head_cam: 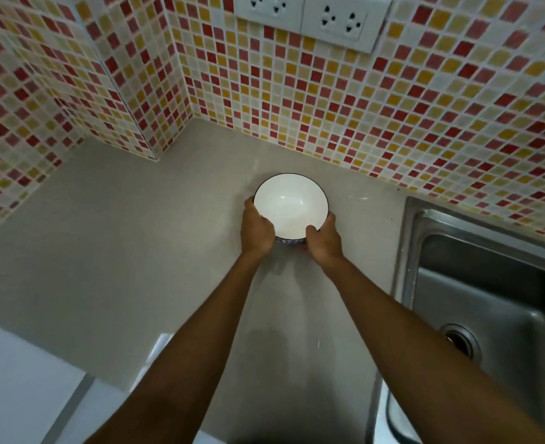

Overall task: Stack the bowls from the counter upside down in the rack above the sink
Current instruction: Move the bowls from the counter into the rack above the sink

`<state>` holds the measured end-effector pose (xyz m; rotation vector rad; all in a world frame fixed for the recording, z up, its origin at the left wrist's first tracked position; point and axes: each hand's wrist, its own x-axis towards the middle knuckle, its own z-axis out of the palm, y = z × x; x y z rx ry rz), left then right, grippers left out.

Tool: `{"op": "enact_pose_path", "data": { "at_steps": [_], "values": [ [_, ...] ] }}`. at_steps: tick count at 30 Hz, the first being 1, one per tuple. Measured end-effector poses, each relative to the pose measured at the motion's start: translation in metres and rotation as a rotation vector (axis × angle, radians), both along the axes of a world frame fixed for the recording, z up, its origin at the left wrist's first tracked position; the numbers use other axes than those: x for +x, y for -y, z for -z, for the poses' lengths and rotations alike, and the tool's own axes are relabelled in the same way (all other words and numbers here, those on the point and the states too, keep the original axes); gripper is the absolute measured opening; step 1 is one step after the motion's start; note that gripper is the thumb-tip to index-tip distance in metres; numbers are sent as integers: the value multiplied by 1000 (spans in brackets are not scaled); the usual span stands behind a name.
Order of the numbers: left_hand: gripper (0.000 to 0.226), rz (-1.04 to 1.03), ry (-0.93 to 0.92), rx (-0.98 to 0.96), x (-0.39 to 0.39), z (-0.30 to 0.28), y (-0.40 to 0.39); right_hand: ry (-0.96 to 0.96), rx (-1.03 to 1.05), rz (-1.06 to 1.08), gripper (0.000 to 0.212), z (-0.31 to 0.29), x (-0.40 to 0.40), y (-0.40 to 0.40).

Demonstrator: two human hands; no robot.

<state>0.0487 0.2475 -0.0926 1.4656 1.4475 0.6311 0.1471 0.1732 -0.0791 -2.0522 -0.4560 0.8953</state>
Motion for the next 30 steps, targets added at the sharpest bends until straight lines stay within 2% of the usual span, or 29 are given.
{"op": "enact_pose_path", "data": {
  "at_steps": [8,12,14,17,20,24,27,30],
  "values": [
    [59,163,-6,-71,-11,-17,35,77,0,28,53,-13,-3,50],
    [73,245,55,-72,-6,-37,65,55,55,87,53,-24,5,87],
    [70,280,79,-88,4,-49,79,77,74,111,53,-35,14,109],
    [52,328,134,-146,26,-63,96,89,123,194,52,-51,31,141],
    [42,355,217,-267,50,-78,122,90,156,247,49,-61,49,176],
    [52,426,256,-488,79,-100,168,32,197,284,41,-70,72,222],
    [51,546,313,-488,99,-110,205,-24,205,326,43,-77,90,259],
    [47,612,365,-440,122,-114,245,14,177,336,42,-85,111,298]
  ]
}}
